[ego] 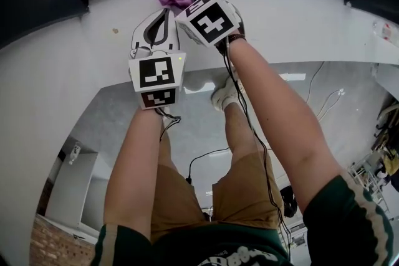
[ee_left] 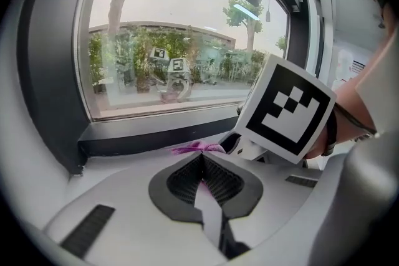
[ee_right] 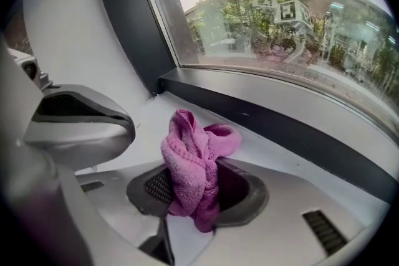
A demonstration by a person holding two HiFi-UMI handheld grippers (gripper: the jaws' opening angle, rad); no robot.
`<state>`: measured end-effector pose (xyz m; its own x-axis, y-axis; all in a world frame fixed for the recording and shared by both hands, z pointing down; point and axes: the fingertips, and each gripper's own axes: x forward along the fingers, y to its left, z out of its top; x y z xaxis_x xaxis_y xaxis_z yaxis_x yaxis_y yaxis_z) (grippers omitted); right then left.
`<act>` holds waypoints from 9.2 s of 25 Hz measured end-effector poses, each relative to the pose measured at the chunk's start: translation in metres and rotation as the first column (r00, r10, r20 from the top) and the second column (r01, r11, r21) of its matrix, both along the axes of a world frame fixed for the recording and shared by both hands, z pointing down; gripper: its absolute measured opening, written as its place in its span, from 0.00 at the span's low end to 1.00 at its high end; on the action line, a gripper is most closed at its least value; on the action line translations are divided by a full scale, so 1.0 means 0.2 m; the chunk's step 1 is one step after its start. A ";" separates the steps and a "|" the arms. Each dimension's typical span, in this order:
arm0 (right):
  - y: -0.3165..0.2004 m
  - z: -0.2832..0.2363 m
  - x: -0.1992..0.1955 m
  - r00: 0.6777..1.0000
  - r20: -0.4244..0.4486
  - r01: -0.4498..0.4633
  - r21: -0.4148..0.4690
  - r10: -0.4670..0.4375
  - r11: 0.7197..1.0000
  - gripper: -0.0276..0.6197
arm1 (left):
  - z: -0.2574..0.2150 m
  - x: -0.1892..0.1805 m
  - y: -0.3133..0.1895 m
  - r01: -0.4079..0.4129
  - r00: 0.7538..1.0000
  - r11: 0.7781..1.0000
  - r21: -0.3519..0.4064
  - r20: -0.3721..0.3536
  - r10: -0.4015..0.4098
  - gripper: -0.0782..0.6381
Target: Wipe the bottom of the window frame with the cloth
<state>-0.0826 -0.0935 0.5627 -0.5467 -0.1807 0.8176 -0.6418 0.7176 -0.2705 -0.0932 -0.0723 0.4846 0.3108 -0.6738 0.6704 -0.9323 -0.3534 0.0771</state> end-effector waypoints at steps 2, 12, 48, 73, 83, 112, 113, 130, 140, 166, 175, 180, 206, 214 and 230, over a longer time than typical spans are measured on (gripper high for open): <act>-0.01 0.00 0.07 1.000 0.007 -0.013 -0.002 0.013 1.000 0.29 | 0.01 0.07 -0.01 -0.018 1.000 1.000 -0.002 -0.002 0.018 0.12; -0.04 0.01 0.48 0.997 -0.005 -0.080 0.001 0.080 0.997 0.29 | 0.04 0.47 -0.06 -0.107 0.994 0.994 -0.005 -0.013 0.107 0.12; -0.10 -0.06 1.80 0.978 -0.095 -0.180 0.070 0.186 0.981 0.29 | 0.05 1.65 -0.12 -0.335 0.940 0.942 0.010 -0.055 0.335 0.12; -0.12 -0.08 2.54 0.862 -0.254 -0.387 0.227 0.438 0.894 0.30 | 0.01 2.10 -0.06 -0.414 0.906 0.910 0.030 -0.078 0.416 0.12; -0.11 -0.07 2.56 0.859 -0.268 -0.361 0.285 0.436 0.888 0.30 | 0.01 2.13 -0.03 -0.434 0.896 0.900 0.031 -0.091 0.435 0.12; 0.40 -0.05 2.56 0.803 -0.252 -0.485 0.250 0.540 0.838 0.29 | 0.05 1.95 0.20 -0.429 0.897 0.903 -0.035 -0.132 0.421 0.12; 0.40 -0.05 2.56 0.803 -0.255 -0.485 0.247 0.539 0.839 0.29 | 0.05 1.93 0.19 -0.421 0.901 0.906 -0.034 -0.132 0.414 0.12; 0.40 -0.03 2.59 0.741 -0.316 -0.525 0.277 0.592 0.805 0.29 | 0.01 1.76 0.14 -0.380 0.918 0.925 -0.004 -0.126 0.377 0.12; 0.39 -0.01 2.43 0.724 -0.360 -0.521 0.273 0.588 0.809 0.30 | -0.02 1.53 0.13 -0.344 0.932 0.939 -0.006 -0.123 0.340 0.12; 0.37 -0.01 1.71 0.733 -0.331 -0.525 0.280 0.594 0.804 0.30 | -0.09 0.88 0.16 -0.317 0.944 0.948 0.019 -0.094 0.318 0.12; 0.37 -0.01 1.40 0.752 -0.322 -0.509 0.270 0.575 0.817 0.30 | -0.14 0.57 0.17 -0.273 0.958 0.962 0.017 -0.081 0.273 0.12; 0.38 -0.01 1.25 0.763 -0.323 -0.492 0.271 0.559 0.827 0.30 | -0.14 0.40 0.18 -0.247 0.966 0.969 0.015 -0.078 0.248 0.12; 0.38 -0.02 0.33 0.865 -0.245 -0.385 0.239 0.439 0.892 0.30 | -0.14 -0.40 0.28 -0.091 0.994 0.996 -0.015 -0.062 0.090 0.12; 0.41 -0.02 0.03 0.915 -0.218 -0.297 0.210 0.341 0.931 0.30 | -0.15 -0.62 0.35 -0.038 0.999 0.999 -0.022 -0.040 0.037 0.12; 0.43 -0.04 -0.54 0.979 -0.168 -0.082 0.202 0.117 0.976 0.30 | -0.11 -0.96 0.47 0.112 0.993 0.992 -0.058 -0.029 -0.114 0.12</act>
